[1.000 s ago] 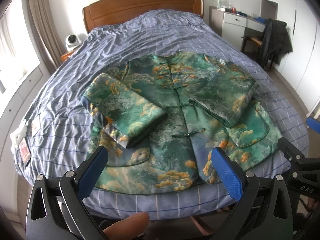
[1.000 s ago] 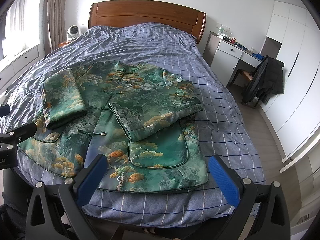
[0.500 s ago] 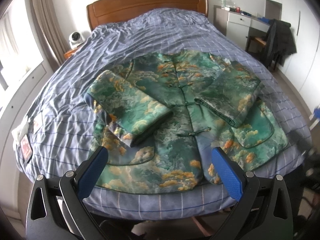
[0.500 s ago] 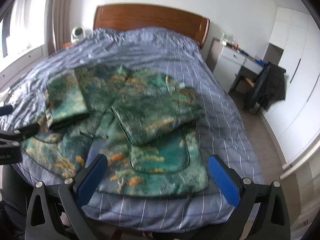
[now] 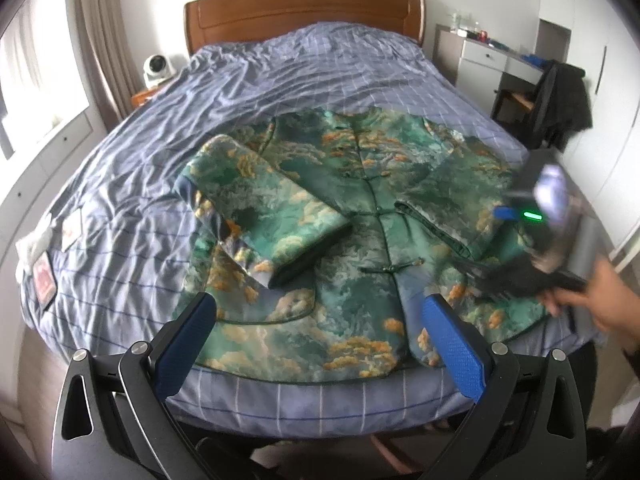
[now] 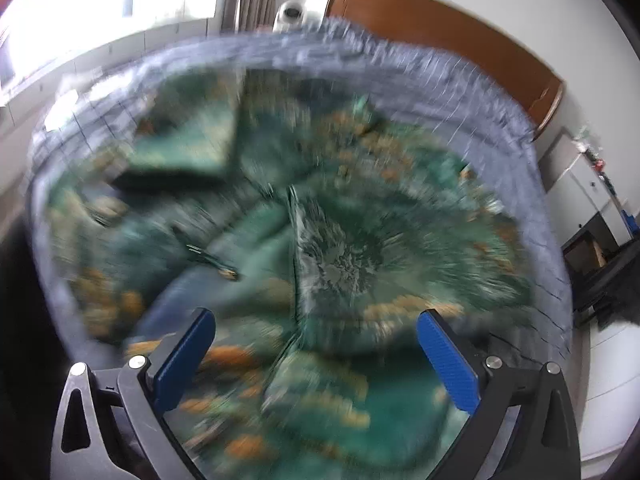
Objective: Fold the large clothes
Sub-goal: 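Grasp the folded sleeve cuff with the right tool, pull it outward, release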
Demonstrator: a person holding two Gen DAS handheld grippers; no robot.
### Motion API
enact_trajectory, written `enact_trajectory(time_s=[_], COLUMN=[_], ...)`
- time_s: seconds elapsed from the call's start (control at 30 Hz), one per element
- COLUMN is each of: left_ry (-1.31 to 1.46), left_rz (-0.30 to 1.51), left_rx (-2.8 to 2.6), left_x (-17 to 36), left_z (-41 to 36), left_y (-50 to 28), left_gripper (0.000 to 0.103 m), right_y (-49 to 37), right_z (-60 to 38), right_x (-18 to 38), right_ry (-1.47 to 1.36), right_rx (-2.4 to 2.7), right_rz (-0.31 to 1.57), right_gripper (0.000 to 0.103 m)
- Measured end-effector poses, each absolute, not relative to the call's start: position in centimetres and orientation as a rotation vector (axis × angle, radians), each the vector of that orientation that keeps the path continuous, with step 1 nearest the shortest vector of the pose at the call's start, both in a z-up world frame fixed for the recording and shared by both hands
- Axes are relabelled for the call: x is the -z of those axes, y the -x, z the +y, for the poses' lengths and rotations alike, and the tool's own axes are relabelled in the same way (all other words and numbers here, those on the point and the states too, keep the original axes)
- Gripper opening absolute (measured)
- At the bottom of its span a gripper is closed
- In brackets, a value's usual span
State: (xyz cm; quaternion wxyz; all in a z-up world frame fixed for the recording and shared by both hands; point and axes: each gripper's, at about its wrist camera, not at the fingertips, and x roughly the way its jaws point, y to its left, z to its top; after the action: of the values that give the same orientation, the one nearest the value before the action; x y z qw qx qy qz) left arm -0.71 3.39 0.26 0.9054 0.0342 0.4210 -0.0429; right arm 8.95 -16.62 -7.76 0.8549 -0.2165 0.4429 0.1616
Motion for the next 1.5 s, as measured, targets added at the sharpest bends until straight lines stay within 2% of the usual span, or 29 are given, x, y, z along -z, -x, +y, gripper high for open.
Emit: enact_trajectory(time_s=[0.03,0.07,0.1,0.13,0.17,0.2,0.23,0.33,0.5,0.6,0.7,0.93,1.03,1.07,1.2,1.27,1.43,1.47,1.5], left_ry=[-0.078,-0.083,-0.086,-0.086,-0.080,-0.069,-0.052,-0.028,-0.056,-0.091,-0.129,-0.204,-0.275,-0.307,-0.428,-0.481,-0.656,-0.700,-0.714], left_rz=[0.870,0.870,0.872,0.879,0.885,0.892,0.905,0.930,0.879,0.828,0.795,0.777,0.773,0.781,0.830,0.872,0.964,0.965,0.969], left_rx=[0.084,0.082,0.081,0.081,0.082,0.090,0.103,0.124,0.183,0.209,0.239,0.289,0.305,0.311,0.335,0.363,0.450,0.453,0.457], left_x=[-0.2,-0.1,0.0,0.2,0.3,0.5,0.7,1.3,0.5,-0.2,-0.5,-0.4,0.1,0.5,2.9,4.9,10.5,11.6,12.2], left_z=[3.5,3.6,3.7,3.9,4.1,4.4,4.7,4.9,4.0,3.6,3.3,3.8,4.3,4.6,5.7,5.9,4.0,3.5,3.4], left_y=[0.9,1.0,1.2,1.3,1.4,1.4,1.3,0.7,0.5,0.0,-1.2,-4.1,-5.1,-5.6,-8.0,-9.3,-12.1,-12.7,-13.1], left_gripper=[0.103,0.103,0.103,0.103,0.103,0.103,0.103,0.103,0.102,0.103,0.103,0.102,0.102,0.103,0.102,0.102,0.102,0.101,0.095], right_y=[-10.3,-11.3,-12.2,-13.0,-13.3,-13.3,-12.9,-10.5,-5.9,-3.4,-1.9,0.2,1.6,2.3,5.2,7.1,8.4,8.4,8.2], right_z=[-16.6,-16.5,-16.7,-17.2,-17.9,-18.7,-19.3,-22.0,-31.8,-39.3,-46.6,-57.3,-58.9,-59.0,-56.3,-53.5,-46.7,-45.4,-44.2], right_x=[9.1,10.2,11.1,11.8,11.9,11.2,10.0,4.6,-4.9,-7.5,-6.1,6.0,9.3,9.8,8.3,6.6,4.8,4.6,4.5], right_ry=[0.470,0.484,0.494,0.485,0.436,0.370,0.327,0.246,0.038,-0.046,-0.151,-0.349,-0.390,-0.392,-0.335,-0.282,-0.217,-0.223,-0.227], right_rx=[-0.333,-0.320,-0.301,-0.290,-0.311,-0.324,-0.317,-0.275,-0.092,0.088,0.247,0.486,0.589,0.619,0.625,0.589,0.470,0.443,0.421], right_rz=[0.958,0.977,0.999,1.022,1.047,1.053,1.034,0.904,0.687,0.610,0.645,0.843,0.879,0.884,0.820,0.775,0.765,0.763,0.760], right_gripper=[0.101,0.095,0.084,0.057,0.038,0.025,0.017,0.016,0.016,0.015,0.015,0.017,0.042,0.043,0.046,0.057,0.058,0.058,0.058])
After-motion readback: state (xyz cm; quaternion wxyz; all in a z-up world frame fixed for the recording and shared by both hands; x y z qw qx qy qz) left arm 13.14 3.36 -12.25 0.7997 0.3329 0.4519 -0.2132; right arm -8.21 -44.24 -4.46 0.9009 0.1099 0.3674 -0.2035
